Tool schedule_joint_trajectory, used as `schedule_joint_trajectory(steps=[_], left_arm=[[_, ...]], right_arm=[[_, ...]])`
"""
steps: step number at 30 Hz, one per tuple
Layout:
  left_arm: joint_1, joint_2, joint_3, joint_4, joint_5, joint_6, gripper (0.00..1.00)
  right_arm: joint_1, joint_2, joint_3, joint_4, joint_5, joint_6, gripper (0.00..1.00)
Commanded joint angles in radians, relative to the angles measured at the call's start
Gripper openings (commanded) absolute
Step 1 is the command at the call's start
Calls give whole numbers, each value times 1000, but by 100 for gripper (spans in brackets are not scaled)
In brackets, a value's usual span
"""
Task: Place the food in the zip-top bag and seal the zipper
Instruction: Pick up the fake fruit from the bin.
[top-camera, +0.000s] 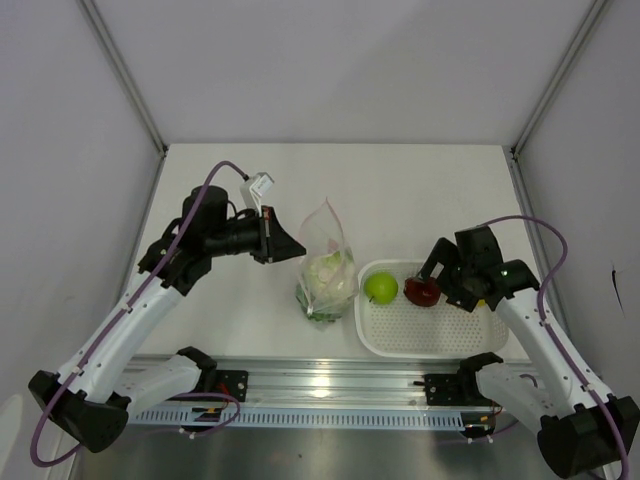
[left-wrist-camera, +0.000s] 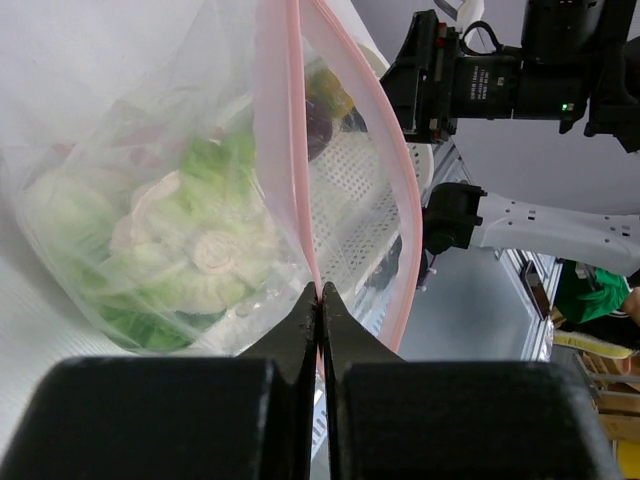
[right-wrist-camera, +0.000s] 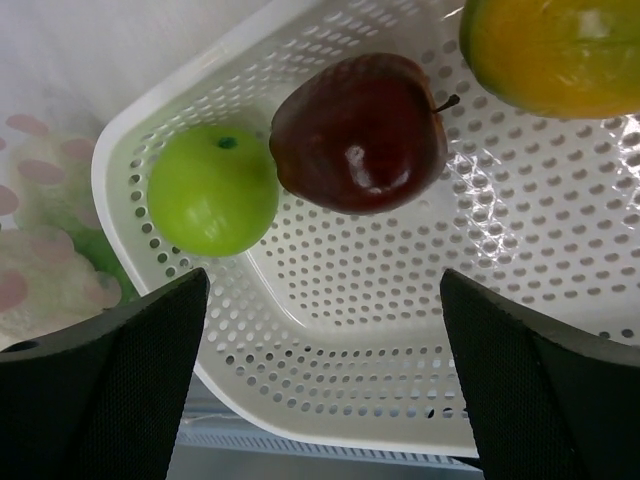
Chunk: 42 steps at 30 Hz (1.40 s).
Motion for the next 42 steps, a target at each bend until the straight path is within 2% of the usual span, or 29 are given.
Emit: schedule_joint_trajectory(steps=[1, 11, 21, 35, 42], left_arm=[[5, -19, -10, 31, 24, -9, 0], [5, -14, -21, 45, 32, -20, 1], [5, -16, -19, 34, 32, -19, 1], [5, -19, -24, 36, 33, -25, 0], [5, -22, -24, 31, 29, -23, 0]], right_arm=[[-4, 12, -22, 96, -63, -26, 99], [-6, 12, -121, 182, -13, 57, 100], [-6, 33, -214, 365, 29, 79, 99], [2, 92, -274, 431, 75, 76, 99], [55, 115, -289, 443, 107, 100, 99]])
